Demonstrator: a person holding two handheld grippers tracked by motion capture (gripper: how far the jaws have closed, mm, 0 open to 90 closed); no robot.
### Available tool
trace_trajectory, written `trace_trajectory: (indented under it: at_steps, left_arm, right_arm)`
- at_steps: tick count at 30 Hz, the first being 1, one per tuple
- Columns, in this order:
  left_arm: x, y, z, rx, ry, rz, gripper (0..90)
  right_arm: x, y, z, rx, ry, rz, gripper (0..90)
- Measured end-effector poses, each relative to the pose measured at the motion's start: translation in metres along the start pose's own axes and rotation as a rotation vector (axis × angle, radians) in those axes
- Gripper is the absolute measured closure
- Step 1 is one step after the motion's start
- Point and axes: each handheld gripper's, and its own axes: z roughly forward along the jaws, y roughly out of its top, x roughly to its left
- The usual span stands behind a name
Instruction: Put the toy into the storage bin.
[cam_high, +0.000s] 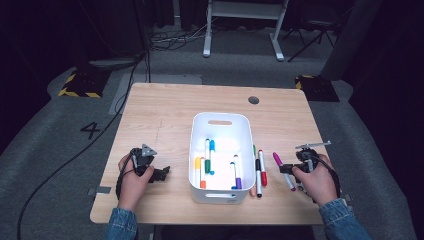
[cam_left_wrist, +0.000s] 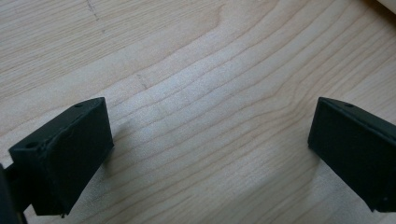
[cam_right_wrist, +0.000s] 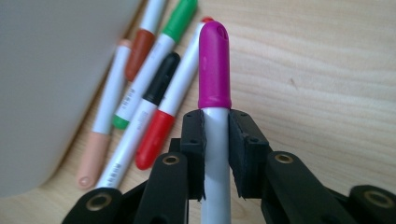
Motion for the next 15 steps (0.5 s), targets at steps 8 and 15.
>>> trace_trajectory:
  at_steps: [8, 15]
  left_arm:
    - [0.0, 0.003, 0.002, 0.004, -0.008, 0.0, 0.0]
    - [0.001, 0.005, 0.004, 0.005, -0.015, 0.009, 0.0]
  right_arm:
    - [0.011, 0.016, -0.027, -0.047, 0.044, -0.039, 77.3]
    - [0.023, 0.026, -0.042, -0.078, 0.087, -0.065, 77.3]
